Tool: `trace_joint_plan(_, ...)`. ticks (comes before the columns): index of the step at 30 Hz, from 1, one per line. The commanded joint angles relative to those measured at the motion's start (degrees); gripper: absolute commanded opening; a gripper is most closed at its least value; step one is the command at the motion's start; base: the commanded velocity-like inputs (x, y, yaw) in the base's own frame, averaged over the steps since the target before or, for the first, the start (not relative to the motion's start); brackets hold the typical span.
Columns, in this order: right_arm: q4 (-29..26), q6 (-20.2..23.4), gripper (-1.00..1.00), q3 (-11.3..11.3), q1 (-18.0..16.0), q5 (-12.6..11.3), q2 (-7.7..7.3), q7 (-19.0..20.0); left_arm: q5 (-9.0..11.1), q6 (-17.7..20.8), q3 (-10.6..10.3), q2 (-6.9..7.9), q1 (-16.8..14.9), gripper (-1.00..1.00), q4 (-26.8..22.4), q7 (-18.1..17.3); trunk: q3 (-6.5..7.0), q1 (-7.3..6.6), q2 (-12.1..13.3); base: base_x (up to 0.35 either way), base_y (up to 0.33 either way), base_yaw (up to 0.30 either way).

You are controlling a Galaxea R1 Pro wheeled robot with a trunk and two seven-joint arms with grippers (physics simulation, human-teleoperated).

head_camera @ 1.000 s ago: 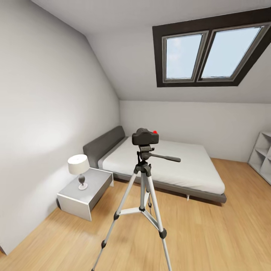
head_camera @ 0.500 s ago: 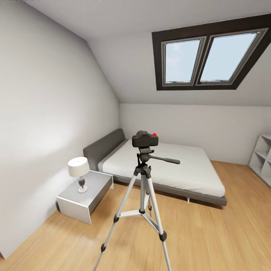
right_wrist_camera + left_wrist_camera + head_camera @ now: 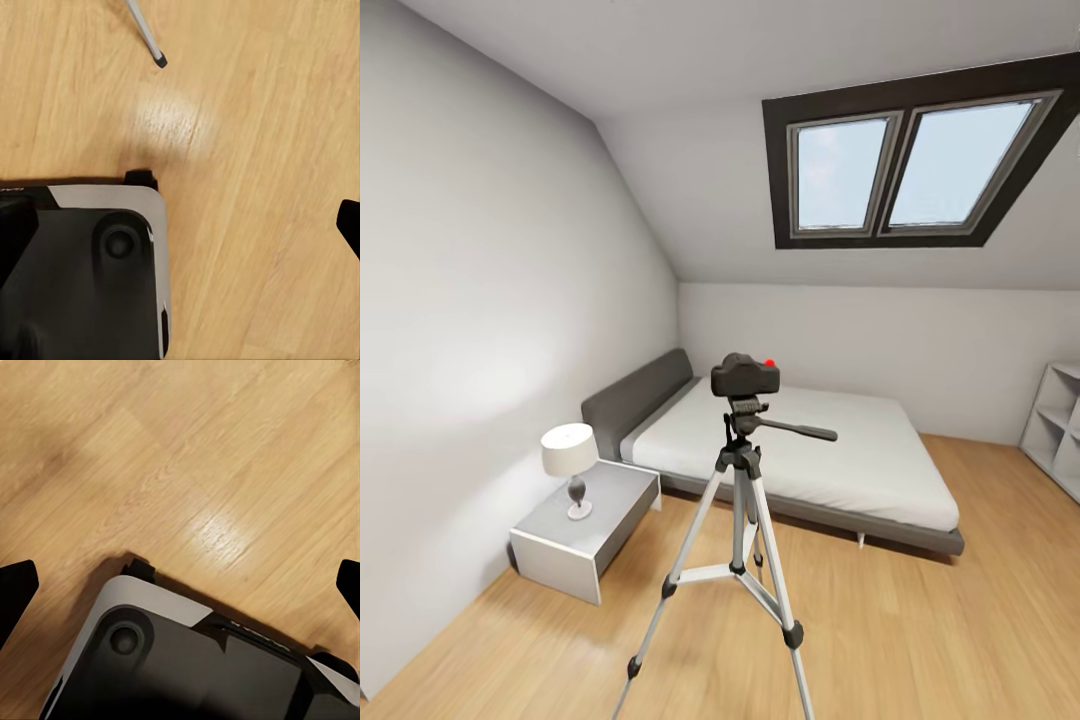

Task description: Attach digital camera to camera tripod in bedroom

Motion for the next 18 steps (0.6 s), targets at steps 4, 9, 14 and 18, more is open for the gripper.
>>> trace_joint_plan(4, 0.08, 0.09, 1.00, -0.49, -0.05, 0.61, 0.01, 0.13, 0.42, 0.19, -0.48, 0.00, -0.01, 1.00, -0.03, 0.18, 0.35, 0.02, -0.03, 0.000, 0.000, 0.000)
trace_joint_plan(9, 0.08, 0.09, 1.00, -0.49, -0.05, 0.60, 0.02, 0.13, 0.42, 0.17, -0.48, 0.00, -0.01, 1.00, -0.03, 0.18, 0.81, 0.02, -0.03, 0.000, 0.000, 0.000)
trace_joint_plan(14, 0.08, 0.09, 1.00, -0.49, -0.05, 0.59, 0.01, 0.13, 0.42, 0.19, -0.48, 0.00, -0.01, 1.00, -0.03, 0.18, 1.19, 0.02, -0.03, 0.000, 0.000, 0.000)
trace_joint_plan(18, 0.08, 0.11, 1.00, -0.46, -0.05, 0.62, 0.06, -0.09, 0.42, 0.15, -0.48, 0.00, -0.01, 1.00, -0.03, 0.18, 1.30, 0.02, -0.03, 0.000, 0.000, 0.000)
